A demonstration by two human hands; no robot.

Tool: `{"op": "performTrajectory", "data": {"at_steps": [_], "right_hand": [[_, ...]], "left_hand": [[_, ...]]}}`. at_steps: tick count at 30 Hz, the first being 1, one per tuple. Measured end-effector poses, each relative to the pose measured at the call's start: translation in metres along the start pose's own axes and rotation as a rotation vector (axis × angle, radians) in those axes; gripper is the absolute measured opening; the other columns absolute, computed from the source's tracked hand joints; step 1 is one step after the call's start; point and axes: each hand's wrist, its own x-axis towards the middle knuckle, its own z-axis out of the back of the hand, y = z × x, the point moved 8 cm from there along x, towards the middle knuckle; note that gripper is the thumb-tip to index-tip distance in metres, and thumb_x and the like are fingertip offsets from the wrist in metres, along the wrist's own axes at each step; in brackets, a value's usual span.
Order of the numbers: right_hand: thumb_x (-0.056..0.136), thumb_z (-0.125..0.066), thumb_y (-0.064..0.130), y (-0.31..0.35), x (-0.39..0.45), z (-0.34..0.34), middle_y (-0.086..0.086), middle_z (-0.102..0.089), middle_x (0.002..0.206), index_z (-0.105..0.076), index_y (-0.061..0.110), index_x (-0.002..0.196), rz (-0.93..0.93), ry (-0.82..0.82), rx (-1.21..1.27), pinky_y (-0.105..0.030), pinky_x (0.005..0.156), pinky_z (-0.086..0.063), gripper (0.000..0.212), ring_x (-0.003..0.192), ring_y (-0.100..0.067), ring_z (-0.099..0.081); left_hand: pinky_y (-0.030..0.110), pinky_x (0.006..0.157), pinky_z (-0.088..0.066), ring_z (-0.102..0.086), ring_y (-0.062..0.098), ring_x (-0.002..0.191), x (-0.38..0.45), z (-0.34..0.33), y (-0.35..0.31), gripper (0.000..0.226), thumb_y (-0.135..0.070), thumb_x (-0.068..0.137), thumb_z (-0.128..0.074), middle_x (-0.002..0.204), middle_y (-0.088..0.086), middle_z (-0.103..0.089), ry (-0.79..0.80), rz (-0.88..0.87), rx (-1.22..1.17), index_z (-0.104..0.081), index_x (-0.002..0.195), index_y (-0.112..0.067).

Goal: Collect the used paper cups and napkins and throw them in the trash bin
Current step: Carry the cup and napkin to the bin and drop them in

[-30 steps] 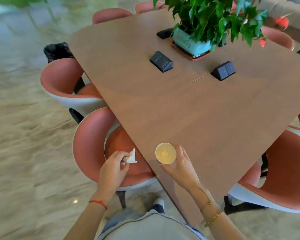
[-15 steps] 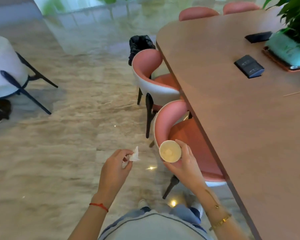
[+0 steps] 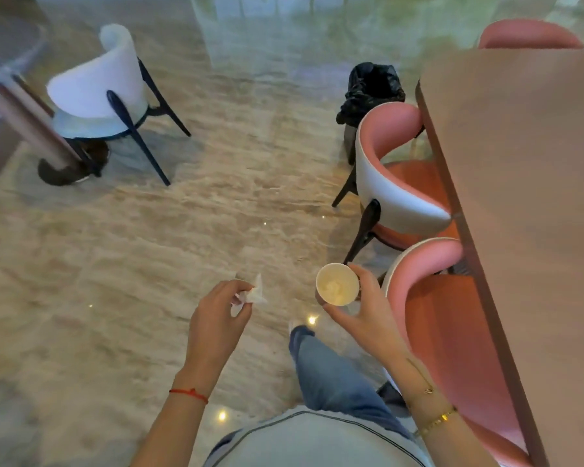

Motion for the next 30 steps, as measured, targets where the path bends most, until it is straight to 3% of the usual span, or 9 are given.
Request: {"op": "performTrajectory", "data": {"at_steps": [6, 15, 22, 30], "right_hand": [[0.074, -0.080, 0.042, 0.005, 0.120, -0.011, 0.014, -0.050, 0.126, -0.040, 0.034, 0.131, 0.048, 0.003, 0.024, -0.032, 0.096, -0.047, 0.071, 0.116, 0.000, -0.048], [0.074, -0.080, 0.037, 0.035, 0.334, 0.016, 0.012, -0.049, 0.126, -0.041, 0.029, 0.130, 0.118, -0.020, 0.034, -0.035, 0.097, -0.047, 0.069, 0.116, -0.002, -0.049], [0.073, -0.078, 0.046, 0.029, 0.462, 0.028, 0.010, -0.050, 0.127, -0.039, 0.031, 0.134, 0.053, -0.012, 0.020, -0.036, 0.097, -0.047, 0.074, 0.118, -0.005, -0.050], [0.071, -0.082, 0.030, -0.006, 0.613, 0.043, 0.009, -0.052, 0.124, -0.045, 0.026, 0.131, -0.063, -0.105, 0.086, -0.038, 0.097, -0.048, 0.071, 0.116, -0.008, -0.051]], "left_hand": [[0.036, 0.068, -0.055, -0.061, 0.004, 0.079, 0.109, -0.003, 0.009, 0.022, -0.010, 0.081, -0.073, 0.087, -0.012, -0.062, -0.029, 0.033, -0.001, -0.069, 0.098, -0.023], [0.032, 0.065, -0.055, -0.060, 0.002, 0.078, 0.322, -0.007, -0.013, 0.022, -0.012, 0.081, -0.073, 0.087, -0.014, -0.062, -0.065, -0.025, 0.016, -0.067, 0.098, -0.024], [0.034, 0.065, -0.055, -0.061, 0.004, 0.078, 0.457, -0.021, -0.022, 0.021, -0.011, 0.081, -0.073, 0.089, -0.011, -0.063, -0.059, -0.035, 0.008, -0.067, 0.098, -0.022], [0.032, 0.066, -0.054, -0.060, 0.004, 0.077, 0.634, -0.074, -0.032, 0.023, -0.008, 0.081, -0.071, 0.090, -0.008, -0.064, 0.047, -0.093, -0.004, -0.067, 0.100, -0.020]]}}
